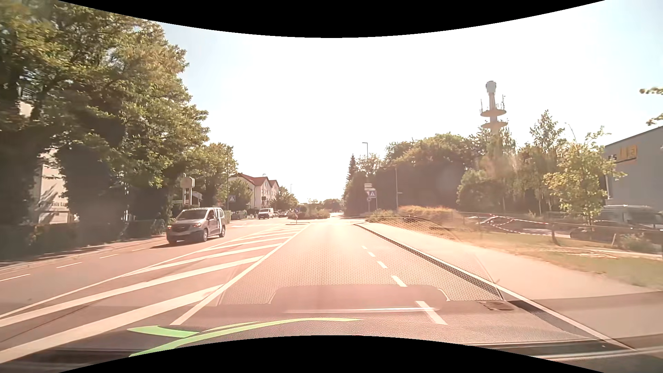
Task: Follow the waypoints while adhering to traffic rules and regulations
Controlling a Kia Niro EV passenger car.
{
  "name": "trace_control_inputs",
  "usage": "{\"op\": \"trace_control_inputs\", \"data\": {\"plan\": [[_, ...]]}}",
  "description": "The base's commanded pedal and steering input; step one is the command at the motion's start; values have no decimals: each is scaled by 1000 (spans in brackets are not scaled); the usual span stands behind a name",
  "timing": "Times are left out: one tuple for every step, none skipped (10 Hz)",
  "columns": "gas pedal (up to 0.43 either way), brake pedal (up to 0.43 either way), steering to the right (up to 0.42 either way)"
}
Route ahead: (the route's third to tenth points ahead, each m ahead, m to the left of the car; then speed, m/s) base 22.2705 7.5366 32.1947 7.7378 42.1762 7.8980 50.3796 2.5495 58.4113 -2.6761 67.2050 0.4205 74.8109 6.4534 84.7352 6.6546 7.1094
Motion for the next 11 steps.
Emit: {"op": "trace_control_inputs", "data": {"plan": [[8, 0, -1], [8, 0, -1], [8, 0, -1], [8, 0, -1], [8, 0, -1], [8, 0, -1], [8, 0, -2], [8, 0, -2], [20, 0, -1], [20, 0, -1], [20, 0, -1]]}}
